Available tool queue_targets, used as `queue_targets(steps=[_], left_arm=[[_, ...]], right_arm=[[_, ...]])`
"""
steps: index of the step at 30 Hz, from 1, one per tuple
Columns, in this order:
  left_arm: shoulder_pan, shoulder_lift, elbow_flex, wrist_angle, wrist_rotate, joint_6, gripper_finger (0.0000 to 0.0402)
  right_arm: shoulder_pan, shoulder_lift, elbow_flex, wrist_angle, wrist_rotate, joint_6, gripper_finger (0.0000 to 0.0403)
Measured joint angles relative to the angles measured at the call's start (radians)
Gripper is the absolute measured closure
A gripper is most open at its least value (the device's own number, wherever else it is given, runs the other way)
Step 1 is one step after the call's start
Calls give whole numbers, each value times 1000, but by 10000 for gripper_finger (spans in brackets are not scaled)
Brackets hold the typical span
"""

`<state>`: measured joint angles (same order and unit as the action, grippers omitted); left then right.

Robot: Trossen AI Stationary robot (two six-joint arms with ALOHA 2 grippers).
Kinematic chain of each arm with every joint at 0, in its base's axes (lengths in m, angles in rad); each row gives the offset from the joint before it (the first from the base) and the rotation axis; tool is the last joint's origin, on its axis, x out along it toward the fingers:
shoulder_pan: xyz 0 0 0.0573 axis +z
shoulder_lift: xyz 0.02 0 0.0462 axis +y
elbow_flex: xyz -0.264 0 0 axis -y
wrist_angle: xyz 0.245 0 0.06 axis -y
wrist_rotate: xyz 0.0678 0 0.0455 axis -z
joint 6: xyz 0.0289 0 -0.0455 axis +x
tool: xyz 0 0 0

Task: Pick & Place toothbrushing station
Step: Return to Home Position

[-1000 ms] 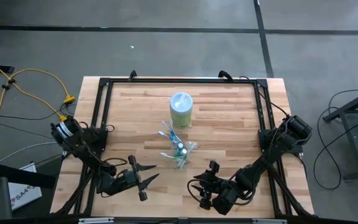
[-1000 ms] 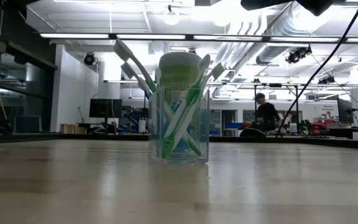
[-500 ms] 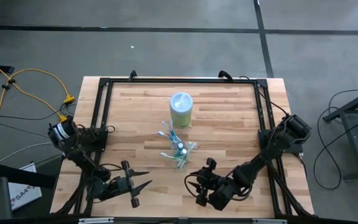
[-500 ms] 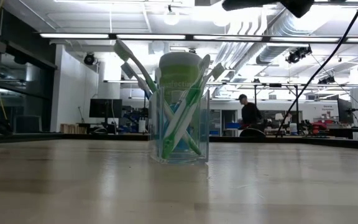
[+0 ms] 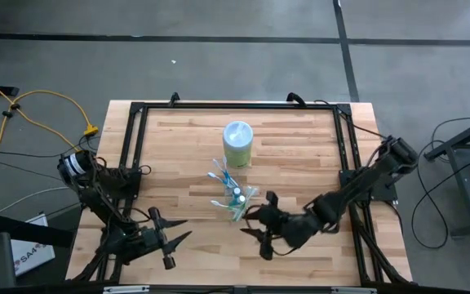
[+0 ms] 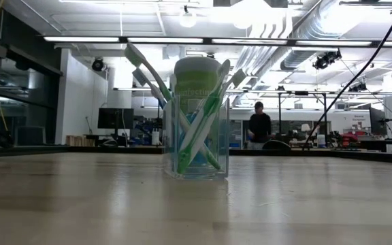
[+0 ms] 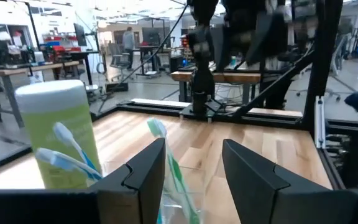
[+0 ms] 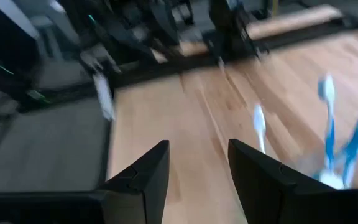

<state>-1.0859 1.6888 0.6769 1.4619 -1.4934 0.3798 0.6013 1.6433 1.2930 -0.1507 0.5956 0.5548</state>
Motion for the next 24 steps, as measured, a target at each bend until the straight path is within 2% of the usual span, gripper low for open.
queue_targets(steps=[5,10,18,20,24], left_arm=[[2,-88,-35,2,-19,74,245],[4,-225,-172,2,-6,30,245],[1,-435,-467,2,279,-209,245],[3,-458,-501,2,313,-241,245],[3,-467,-515,2,316,-239,245]], right_arm=[[-15,-117,2,-7,-31,-117,247],[-27,-256,-1,-32,-82,-208,247],[-27,-511,-117,-39,-109,-230,247],[-28,-574,-175,-23,-108,-216,247],[-28,-704,-324,68,-109,-213,247]])
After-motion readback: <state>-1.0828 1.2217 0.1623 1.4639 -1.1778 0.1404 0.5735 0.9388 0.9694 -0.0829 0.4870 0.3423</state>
